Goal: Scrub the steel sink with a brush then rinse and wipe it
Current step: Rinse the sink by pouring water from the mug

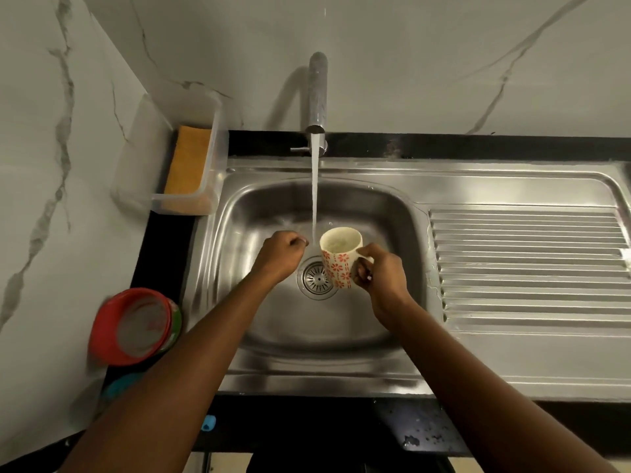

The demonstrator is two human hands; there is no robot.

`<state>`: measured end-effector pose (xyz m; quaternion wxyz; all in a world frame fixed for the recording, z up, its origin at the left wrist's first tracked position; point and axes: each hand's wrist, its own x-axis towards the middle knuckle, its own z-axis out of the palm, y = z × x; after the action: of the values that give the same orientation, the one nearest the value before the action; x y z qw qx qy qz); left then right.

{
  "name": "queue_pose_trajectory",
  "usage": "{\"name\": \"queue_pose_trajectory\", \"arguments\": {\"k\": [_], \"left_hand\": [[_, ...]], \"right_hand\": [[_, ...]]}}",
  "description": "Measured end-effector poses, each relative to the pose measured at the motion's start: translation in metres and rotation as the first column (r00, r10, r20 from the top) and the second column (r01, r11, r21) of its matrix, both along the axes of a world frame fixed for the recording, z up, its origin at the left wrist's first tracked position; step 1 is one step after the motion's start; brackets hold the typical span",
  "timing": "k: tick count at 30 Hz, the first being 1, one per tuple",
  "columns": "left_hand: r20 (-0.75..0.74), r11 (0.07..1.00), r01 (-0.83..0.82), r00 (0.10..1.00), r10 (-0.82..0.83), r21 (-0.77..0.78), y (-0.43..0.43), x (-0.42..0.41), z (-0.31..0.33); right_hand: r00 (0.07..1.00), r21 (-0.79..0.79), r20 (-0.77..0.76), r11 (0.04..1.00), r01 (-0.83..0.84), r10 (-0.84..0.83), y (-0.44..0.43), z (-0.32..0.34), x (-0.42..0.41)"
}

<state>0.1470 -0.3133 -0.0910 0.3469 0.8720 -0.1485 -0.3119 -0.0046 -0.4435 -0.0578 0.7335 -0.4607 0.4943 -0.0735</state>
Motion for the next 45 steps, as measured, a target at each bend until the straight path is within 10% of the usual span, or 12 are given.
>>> {"name": "queue_pose_trajectory", "arguments": {"k": [15, 35, 39, 42, 45], "left_hand": [[-0.056, 0.993, 0.113, 0.992, -0.111, 0.019, -0.015, -0.011, -0.016], [-0.134, 0.987, 0.151, 0.981, -0.142, 0.061, 0.005, -0.032, -0.018], [-0.181, 0.984, 0.149, 0.975, -0.129, 0.100, 0.015, -0.033, -0.016], [-0.280, 0.965, 0.224, 0.943, -0.179, 0.139, 0.024, -0.042, -0.016], [-0.362, 0.887, 0.431, 0.864, -0.350, 0.169, 0.028, -0.063, -0.017]], "right_hand": [[0.754, 0.402, 0.043, 0.702, 0.588, -0.656, -0.008, -0.032, 0.005], [0.709, 0.637, 0.103, 0.593, 0.492, -0.698, 0.037, 0.011, -0.045], [0.849, 0.414, 0.139, 0.808, 0.418, -0.510, 0.022, 0.028, -0.043], [0.996, -0.116, 0.026, 0.989, 0.087, -0.085, -0.013, 0.034, -0.043], [0.902, -0.531, -0.271, 0.730, -0.431, 0.335, -0.056, 0.033, -0.041]]}}
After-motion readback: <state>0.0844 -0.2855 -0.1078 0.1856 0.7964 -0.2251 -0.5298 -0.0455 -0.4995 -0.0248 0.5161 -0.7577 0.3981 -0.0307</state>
